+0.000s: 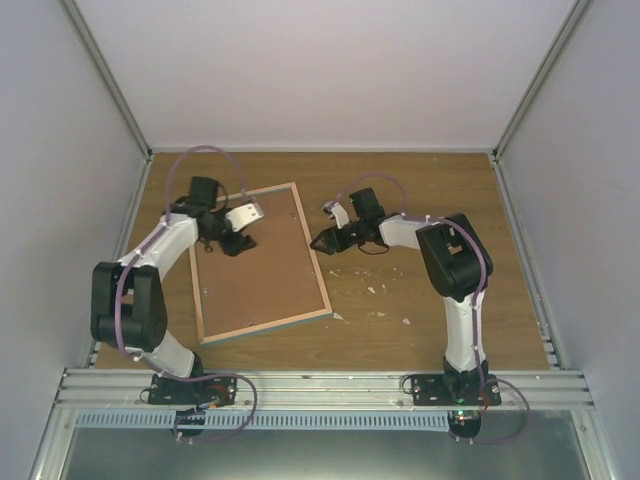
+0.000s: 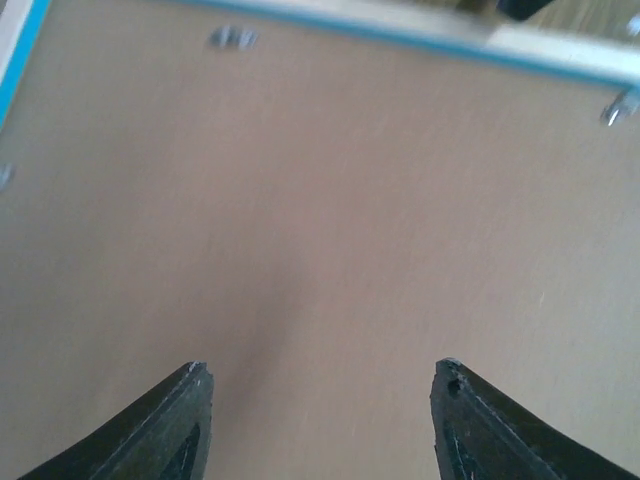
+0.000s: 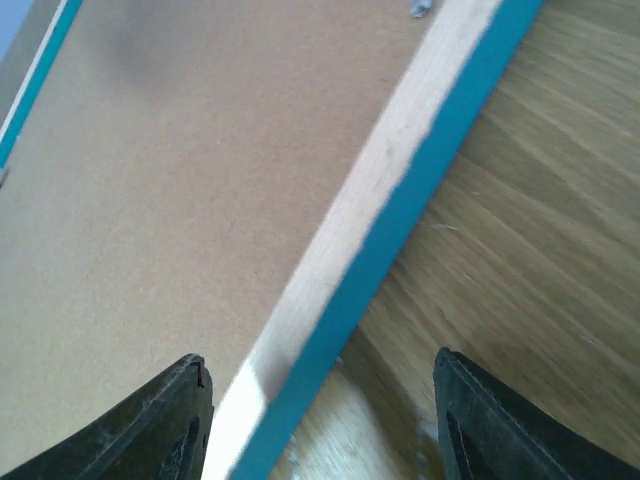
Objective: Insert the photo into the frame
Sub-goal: Install the photo frame at the center of the board, then move the photo frame to the center of the board.
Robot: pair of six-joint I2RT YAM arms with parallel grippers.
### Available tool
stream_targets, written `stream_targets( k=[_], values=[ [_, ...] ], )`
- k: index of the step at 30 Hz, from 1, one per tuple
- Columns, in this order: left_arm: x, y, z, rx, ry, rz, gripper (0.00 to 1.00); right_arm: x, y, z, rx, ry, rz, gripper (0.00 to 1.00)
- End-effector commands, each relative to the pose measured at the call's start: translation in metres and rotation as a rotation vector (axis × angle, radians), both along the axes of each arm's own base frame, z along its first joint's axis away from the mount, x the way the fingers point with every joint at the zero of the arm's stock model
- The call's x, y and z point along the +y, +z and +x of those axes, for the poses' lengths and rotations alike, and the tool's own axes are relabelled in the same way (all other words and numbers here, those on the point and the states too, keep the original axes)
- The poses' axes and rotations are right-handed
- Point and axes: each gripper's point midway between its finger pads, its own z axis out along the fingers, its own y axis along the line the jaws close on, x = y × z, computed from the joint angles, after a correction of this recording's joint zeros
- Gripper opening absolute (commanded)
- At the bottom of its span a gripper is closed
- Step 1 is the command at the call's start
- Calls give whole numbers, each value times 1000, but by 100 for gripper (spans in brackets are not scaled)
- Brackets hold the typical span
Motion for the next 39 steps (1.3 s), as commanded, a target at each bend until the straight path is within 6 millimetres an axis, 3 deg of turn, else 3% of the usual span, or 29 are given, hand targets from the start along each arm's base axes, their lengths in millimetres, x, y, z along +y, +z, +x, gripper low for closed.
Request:
stream_targets(
  k=[1,7,13,17,23,26,29,35,39],
  values=[
    [52,-18,-33,102,-4,37,61,9,-20,-25,23,57,-132,62],
    [114,-36,-43,123,99,122,56,16,-37,-25,-2,72,-217,60],
    [175,-42,-48,96,315,221,53,-2,-58,-17,-21,37,-310,55],
    [194,-49,-59,155,441,175,50,-23,-65,-14,14,2,-326,47],
    [219,-56,-51,160,587,114,35,-54,-74,-41,88,-14,-330,41],
    [204,-80,-58,222,539,125,31,-69,-69,-42,87,-34,-330,40],
    [171,-96,-63,254,453,108,30,-86,-58,-42,94,-64,-312,40],
    [98,-100,-50,208,284,86,30,-122,-27,-57,56,-94,-261,41],
    [54,-100,-36,209,194,31,31,-132,8,-59,-35,-102,-180,52]
  ],
)
